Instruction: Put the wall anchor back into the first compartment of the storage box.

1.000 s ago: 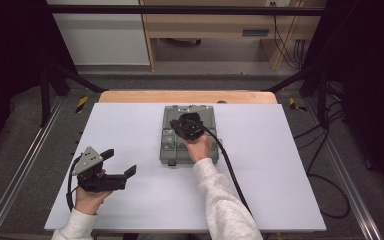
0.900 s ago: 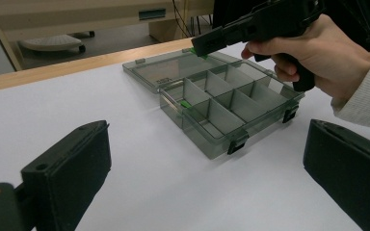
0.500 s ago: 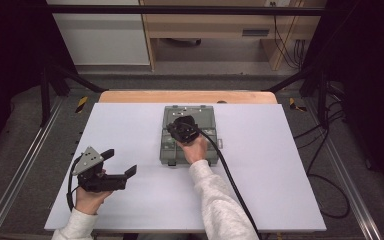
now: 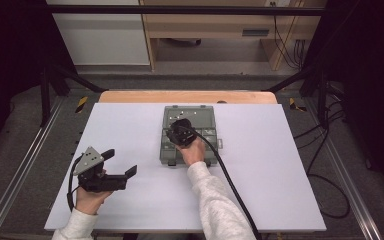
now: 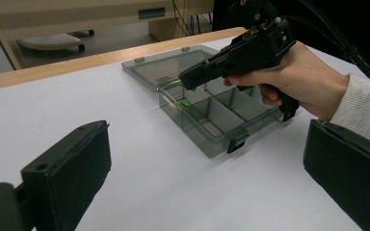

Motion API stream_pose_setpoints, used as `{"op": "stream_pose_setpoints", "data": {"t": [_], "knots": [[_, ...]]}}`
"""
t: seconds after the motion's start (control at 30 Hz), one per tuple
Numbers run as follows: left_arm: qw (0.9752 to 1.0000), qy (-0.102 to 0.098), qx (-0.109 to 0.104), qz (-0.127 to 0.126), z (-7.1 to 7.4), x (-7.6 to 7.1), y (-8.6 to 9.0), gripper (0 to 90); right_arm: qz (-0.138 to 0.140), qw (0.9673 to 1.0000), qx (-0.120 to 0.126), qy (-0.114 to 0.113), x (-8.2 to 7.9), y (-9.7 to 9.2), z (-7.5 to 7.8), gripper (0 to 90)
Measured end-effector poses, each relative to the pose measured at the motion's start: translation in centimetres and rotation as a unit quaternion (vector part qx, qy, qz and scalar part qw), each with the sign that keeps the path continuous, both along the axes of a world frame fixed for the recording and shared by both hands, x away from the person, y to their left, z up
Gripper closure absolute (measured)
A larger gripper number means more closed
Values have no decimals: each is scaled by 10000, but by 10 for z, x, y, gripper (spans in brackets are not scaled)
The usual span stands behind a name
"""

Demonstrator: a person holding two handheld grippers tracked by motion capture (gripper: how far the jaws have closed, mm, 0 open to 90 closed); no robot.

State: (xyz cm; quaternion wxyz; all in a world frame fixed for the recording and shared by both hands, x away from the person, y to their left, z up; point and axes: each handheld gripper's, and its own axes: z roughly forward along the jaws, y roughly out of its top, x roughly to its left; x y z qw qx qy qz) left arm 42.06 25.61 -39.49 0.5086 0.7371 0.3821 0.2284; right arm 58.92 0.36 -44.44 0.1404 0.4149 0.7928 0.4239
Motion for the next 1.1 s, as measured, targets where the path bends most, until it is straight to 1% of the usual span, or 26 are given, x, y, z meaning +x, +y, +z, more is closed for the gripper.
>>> {"op": "stream_pose_setpoints", "data": {"t": [0.07,0.1,0.13,0.17,0.2,0.27,0.3,0.37,0.4,0.43,0.47,0.5,0.53,0.57,0.6,0.63,0.67,0.7,0.8,0.83,0.9,0.93,0.97,1.0,1.03,1.1], "knots": [[10000,-4,-12,2,0,0,0,24,34,10000,-63,-27,1,-1,-1,723],[10000,-3,-22,7,0,0,0,24,33,10000,-55,-9,1,-2,-1,691],[10000,-3,-20,9,0,0,0,24,25,10000,-24,39,1,-3,1,666],[10000,-3,-21,10,0,0,0,24,44,10000,-13,21,1,-5,2,626],[10000,-6,-26,10,0,0,0,24,28,10000,54,71,0,-6,4,582],[10000,-2,-24,11,0,0,0,24,28,9999,132,56,-2,-10,9,503],[10000,2,-15,8,0,0,0,24,24,9998,196,-18,-4,-12,12,474],[10000,0,-19,8,0,0,0,24,24,9996,259,-78,-8,-18,18,400],[10000,-2,-17,10,0,0,0,24,3,9995,284,-162,-10,-21,20,362],[10000,-2,-20,12,0,0,0,24,-4,9995,277,-121,-12,-23,24,323],[10000,0,-19,12,0,0,0,24,22,9996,245,-168,-13,-26,26,277],[10000,3,-14,13,0,0,0,24,-21,9995,219,-214,-16,-29,29,233],[10000,3,-13,13,0,0,0,24,-87,9992,216,-329,-20,-32,31,197],[10000,3,-10,16,0,0,0,24,-188,9987,240,-405,-24,-35,34,179],[10000,4,-12,19,0,0,0,24,-297,9984,225,-426,-27,-39,36,160],[10000,7,-13,20,0,0,0,24,-356,9982,213,-426,-29,-42,37,123],[10000,5,-12,19,0,0,0,24,-382,9981,217,-441,-31,-46,39,105],[10000,5,-12,19,0,0,0,24,-406,9979,225,-454,-33,-51,40,106],[10000,4,-11,20,0,0,0,24,-392,9973,315,-541,-40,-65,43,76],[10000,6,-8,20,-1,1,0,24,-408,9972,340,-536,-42,-70,44,62],[10000,13,-35,36,-1,1,0,24,-375,9969,380,-573,-47,-79,45,41],[10000,16,-37,37,-1,1,0,24,-359,9967,458,-562,-50,-83,46,33],[10000,19,-40,38,-1,1,0,24,-299,9965,494,-597,-52,-88,47,23],[10000,20,-41,38,-2,1,0,24,-275,9965,525,-581,-55,-92,48,8],[10000,21,-38,37,-2,1,0,24,-214,9965,531,-615,-57,-95,48,6],[10000,23,-42,35,-2,1,-1,24,-214,9957,568,-695,-64,-102,49,6]]}}
